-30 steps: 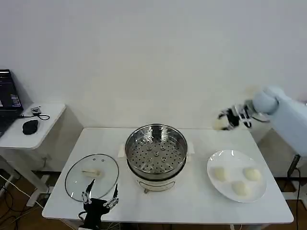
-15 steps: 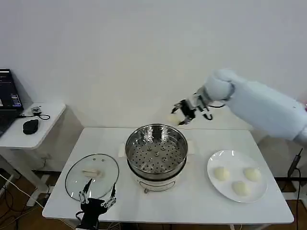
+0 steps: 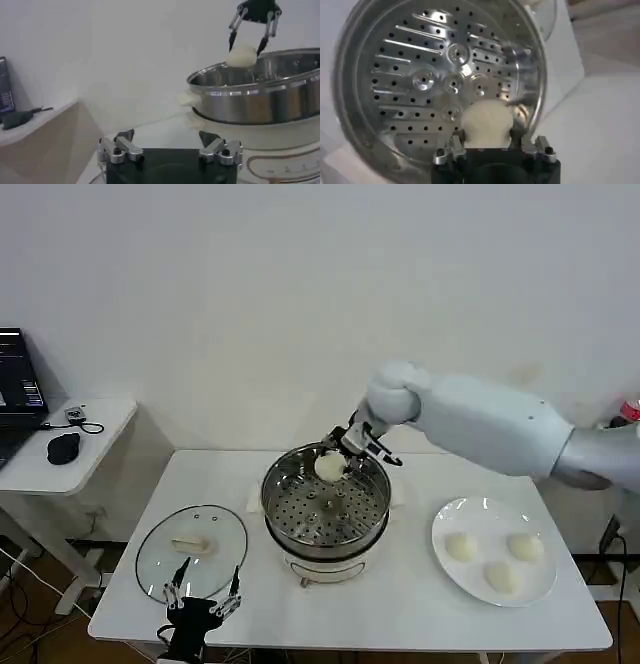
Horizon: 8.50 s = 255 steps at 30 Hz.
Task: Take steamed baozi put them in steamer then cover it.
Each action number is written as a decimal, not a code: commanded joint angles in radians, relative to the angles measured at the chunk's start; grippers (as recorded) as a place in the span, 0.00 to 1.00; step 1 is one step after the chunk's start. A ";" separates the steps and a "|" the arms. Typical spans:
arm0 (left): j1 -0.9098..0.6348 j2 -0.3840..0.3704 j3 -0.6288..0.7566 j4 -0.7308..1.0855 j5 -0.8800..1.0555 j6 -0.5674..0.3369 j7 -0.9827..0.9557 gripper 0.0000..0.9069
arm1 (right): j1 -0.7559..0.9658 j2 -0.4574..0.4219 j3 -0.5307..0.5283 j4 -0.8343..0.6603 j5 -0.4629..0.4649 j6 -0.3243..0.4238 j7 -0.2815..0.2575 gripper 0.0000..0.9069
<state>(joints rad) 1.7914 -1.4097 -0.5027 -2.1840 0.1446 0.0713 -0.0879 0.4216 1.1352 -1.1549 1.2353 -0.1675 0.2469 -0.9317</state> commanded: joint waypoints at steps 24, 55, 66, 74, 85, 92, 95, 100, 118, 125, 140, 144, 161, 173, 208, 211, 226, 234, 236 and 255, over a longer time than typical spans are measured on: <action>0.008 -0.003 0.004 0.000 0.005 -0.011 -0.003 1.00 | -0.073 0.110 0.020 -0.226 -0.153 0.169 0.090 1.00; -0.035 0.030 0.074 -0.001 0.014 0.011 0.011 1.00 | 0.183 -0.745 -0.170 0.431 0.160 -0.492 0.006 1.00; -0.035 0.020 0.087 0.022 0.036 0.016 0.012 1.00 | -0.316 -0.806 0.208 0.412 0.162 -0.499 0.011 1.00; -0.032 0.008 0.094 0.033 0.038 0.021 0.011 1.00 | -0.464 -0.764 0.259 0.353 0.132 -0.516 0.010 1.00; -0.026 0.008 0.080 0.022 0.031 0.026 0.009 1.00 | -0.505 -0.647 0.303 0.181 0.103 -0.507 -0.010 1.00; -0.016 0.012 0.069 0.021 0.029 0.024 0.009 1.00 | -0.525 -0.596 0.314 0.143 0.098 -0.501 -0.005 1.00; -0.015 0.013 0.066 0.019 0.029 0.024 0.009 1.00 | -0.536 -0.562 0.325 0.112 0.090 -0.498 -0.002 1.00; -0.013 0.012 0.064 0.019 0.029 0.024 0.009 1.00 | -0.540 -0.522 0.330 0.076 0.083 -0.496 0.002 0.92; -0.006 0.017 0.058 0.015 0.030 0.022 0.008 1.00 | -0.499 -0.506 0.319 0.069 0.100 -0.522 -0.006 0.67; -0.001 0.023 0.054 0.011 0.028 0.022 0.008 1.00 | -0.285 -0.585 0.262 0.166 0.184 -0.531 -0.024 0.68; -0.009 0.016 -0.002 -0.002 -0.087 0.025 -0.023 1.00 | 0.291 -0.419 -0.029 0.351 0.514 -0.642 0.011 0.69; -0.014 0.000 -0.010 -0.011 -0.134 0.032 -0.033 1.00 | 0.289 -0.339 -0.048 0.393 0.607 -0.711 0.039 0.69; -0.043 0.074 -0.131 0.042 -0.438 0.021 0.036 1.00 | 0.092 -0.022 -0.047 0.231 0.724 -0.830 0.155 0.69; -0.052 0.090 -0.139 0.036 -0.456 0.006 0.049 1.00 | -0.011 0.086 -0.051 0.087 0.697 -0.842 0.178 0.70; -0.032 0.095 -0.099 0.026 -0.400 0.006 0.052 1.00 | 0.099 -0.216 0.015 0.319 0.689 -0.837 0.153 1.00; -0.036 0.105 -0.098 0.029 -0.400 0.007 0.051 1.00 | 0.148 -0.382 -0.003 0.419 0.663 -0.813 0.112 1.00; -0.050 0.124 -0.057 0.041 -0.387 0.009 0.053 1.00 | -0.049 -0.902 0.055 0.509 0.200 -0.566 -0.050 1.00; -0.047 0.118 -0.052 0.034 -0.367 0.016 0.052 1.00 | -0.378 -0.934 0.235 0.471 0.089 -0.536 -0.033 1.00; -0.044 0.120 -0.056 0.035 -0.367 0.018 0.052 1.00 | -0.471 -0.942 0.298 0.470 0.085 -0.534 -0.038 1.00; -0.032 0.116 -0.062 0.031 -0.354 0.031 0.054 1.00 | -0.814 -0.831 0.588 0.359 0.048 -0.533 -0.052 1.00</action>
<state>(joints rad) 1.7590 -1.2936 -0.5650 -2.1486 -0.2111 0.1019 -0.0346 -0.2750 0.2738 -0.6544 1.6337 -0.0948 -0.2959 -0.9785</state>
